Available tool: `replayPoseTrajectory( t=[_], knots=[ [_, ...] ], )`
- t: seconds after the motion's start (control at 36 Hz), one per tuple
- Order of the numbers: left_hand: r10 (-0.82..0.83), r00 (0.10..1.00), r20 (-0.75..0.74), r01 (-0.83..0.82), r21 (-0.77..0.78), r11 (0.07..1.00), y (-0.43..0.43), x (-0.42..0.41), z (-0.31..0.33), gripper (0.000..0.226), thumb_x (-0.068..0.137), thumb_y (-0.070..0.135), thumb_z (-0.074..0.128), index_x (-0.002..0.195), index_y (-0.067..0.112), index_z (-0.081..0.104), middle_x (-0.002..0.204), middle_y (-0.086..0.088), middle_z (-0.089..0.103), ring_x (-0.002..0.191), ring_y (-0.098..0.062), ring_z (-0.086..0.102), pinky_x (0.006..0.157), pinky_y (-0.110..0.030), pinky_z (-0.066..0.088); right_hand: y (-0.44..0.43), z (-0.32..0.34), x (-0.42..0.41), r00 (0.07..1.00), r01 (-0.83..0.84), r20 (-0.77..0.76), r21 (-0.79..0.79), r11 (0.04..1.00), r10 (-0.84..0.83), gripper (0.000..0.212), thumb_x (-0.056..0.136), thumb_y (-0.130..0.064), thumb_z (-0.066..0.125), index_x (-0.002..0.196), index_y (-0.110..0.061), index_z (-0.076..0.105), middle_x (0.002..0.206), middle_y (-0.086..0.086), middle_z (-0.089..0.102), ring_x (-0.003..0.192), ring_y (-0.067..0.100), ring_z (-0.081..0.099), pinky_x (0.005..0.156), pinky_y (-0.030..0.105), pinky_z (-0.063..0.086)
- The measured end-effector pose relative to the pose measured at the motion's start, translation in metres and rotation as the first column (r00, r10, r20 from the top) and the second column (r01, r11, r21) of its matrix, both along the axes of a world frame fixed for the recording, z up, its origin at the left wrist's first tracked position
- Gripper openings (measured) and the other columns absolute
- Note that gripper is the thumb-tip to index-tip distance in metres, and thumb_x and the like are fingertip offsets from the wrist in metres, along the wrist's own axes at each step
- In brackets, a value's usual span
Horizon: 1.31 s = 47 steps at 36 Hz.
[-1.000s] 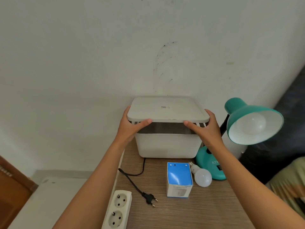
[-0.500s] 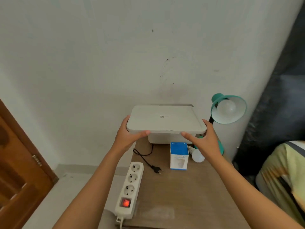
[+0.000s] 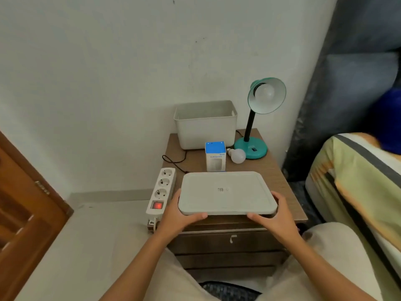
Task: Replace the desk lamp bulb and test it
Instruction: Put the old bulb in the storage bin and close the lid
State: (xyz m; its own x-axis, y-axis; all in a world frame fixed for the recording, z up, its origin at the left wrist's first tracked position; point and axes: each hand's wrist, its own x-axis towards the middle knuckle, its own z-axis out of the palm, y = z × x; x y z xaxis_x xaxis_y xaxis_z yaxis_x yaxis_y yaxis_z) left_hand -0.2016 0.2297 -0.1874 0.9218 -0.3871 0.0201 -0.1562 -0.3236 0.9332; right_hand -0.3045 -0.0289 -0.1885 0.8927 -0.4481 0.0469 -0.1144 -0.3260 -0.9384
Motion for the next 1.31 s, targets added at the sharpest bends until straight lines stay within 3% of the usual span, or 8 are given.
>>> replayPoseTrajectory(
  t=[0.19,0.33,0.42,0.5,0.64,0.94,1.08,1.31],
  knots=[
    [0.007,1.000,0.001,-0.007,0.083,0.997,-0.007,0.000,-0.017,0.075,0.061,0.040,0.086,0.120,0.044,0.041,0.118,0.024,0.055,0.107,0.013,0.050,0.081,-0.012,0.043,-0.014,-0.015,0.010,0.991,-0.074,-0.114,-0.079,0.994,0.065,0.090,0.057,-0.031,0.087,0.130,-0.021,0.037,0.120,-0.007,0.045,0.109,0.009,0.045,0.088,0.024,0.039],
    [0.028,0.997,0.066,-0.042,0.215,0.976,-0.013,0.006,-0.023,0.087,0.055,0.060,0.080,0.127,0.038,0.037,0.122,0.021,0.051,0.112,0.001,0.048,0.086,-0.024,0.044,-0.021,-0.011,0.018,0.982,-0.135,-0.166,-0.279,0.951,0.091,0.082,0.065,-0.038,0.081,0.132,-0.018,0.037,0.123,-0.005,0.042,0.111,0.009,0.039,0.094,0.026,0.033],
    [0.013,0.986,0.165,-0.082,0.419,0.904,-0.016,0.007,-0.030,0.098,0.058,0.072,0.070,0.134,0.028,0.026,0.127,0.012,0.041,0.117,-0.008,0.039,0.094,-0.032,0.040,-0.024,-0.016,0.022,0.946,-0.219,-0.308,-0.391,0.894,0.097,0.091,0.073,-0.051,0.070,0.142,-0.013,0.024,0.145,0.005,0.030,0.131,0.022,0.031,0.108,0.034,0.028],
    [-0.026,0.983,0.180,-0.077,0.539,0.839,-0.018,0.008,-0.039,0.114,0.062,0.080,0.057,0.146,0.019,0.009,0.154,-0.002,0.020,0.143,-0.021,0.016,0.118,-0.045,0.015,-0.023,-0.020,0.023,0.921,-0.247,-0.381,-0.409,0.879,0.082,0.098,0.075,-0.060,0.061,0.147,-0.017,0.011,0.156,0.004,0.012,0.141,0.023,0.018,0.115,0.039,0.020],
    [-0.060,0.988,0.144,-0.042,0.614,0.788,-0.018,0.009,-0.041,0.121,0.067,0.083,0.045,0.149,0.014,-0.011,0.159,-0.003,-0.010,0.145,-0.016,-0.011,0.117,-0.036,-0.006,-0.017,-0.020,0.024,0.909,-0.276,-0.410,-0.457,0.846,0.075,0.098,0.080,-0.063,0.052,0.148,-0.019,-0.002,0.159,0.004,-0.003,0.146,0.024,0.006,0.117,0.040,0.014],
    [-0.096,0.986,0.135,-0.023,0.687,0.726,-0.019,0.013,-0.035,0.120,0.069,0.083,0.041,0.148,0.010,-0.012,0.159,-0.006,-0.012,0.146,-0.019,-0.011,0.116,-0.037,-0.003,-0.014,-0.018,0.027,0.903,-0.281,-0.426,-0.481,0.830,0.058,0.098,0.079,-0.066,0.048,0.148,-0.020,-0.005,0.160,0.004,-0.005,0.146,0.026,0.009,0.116,0.045,0.018],
    [-0.048,0.996,0.075,-0.012,0.650,0.760,-0.024,0.017,-0.025,0.114,0.071,0.080,0.044,0.150,0.013,-0.005,0.160,-0.004,-0.004,0.147,-0.020,-0.003,0.117,-0.042,0.008,-0.015,-0.014,0.028,0.901,-0.282,-0.424,-0.413,0.866,0.091,0.094,0.082,-0.060,0.050,0.148,-0.019,-0.001,0.160,0.003,-0.004,0.146,0.025,0.008,0.117,0.042,0.016],
    [0.036,0.985,0.167,-0.113,0.483,0.868,-0.038,0.072,0.014,0.086,0.085,0.064,0.046,0.148,0.012,0.017,0.156,-0.006,0.018,0.143,-0.021,0.019,0.115,-0.040,0.024,-0.031,0.012,0.074,0.941,-0.171,-0.338,-0.429,0.887,0.018,0.066,0.089,-0.041,0.053,0.144,-0.016,0.025,0.152,0.007,0.027,0.138,0.023,0.031,0.112,0.038,0.027]
  ],
)
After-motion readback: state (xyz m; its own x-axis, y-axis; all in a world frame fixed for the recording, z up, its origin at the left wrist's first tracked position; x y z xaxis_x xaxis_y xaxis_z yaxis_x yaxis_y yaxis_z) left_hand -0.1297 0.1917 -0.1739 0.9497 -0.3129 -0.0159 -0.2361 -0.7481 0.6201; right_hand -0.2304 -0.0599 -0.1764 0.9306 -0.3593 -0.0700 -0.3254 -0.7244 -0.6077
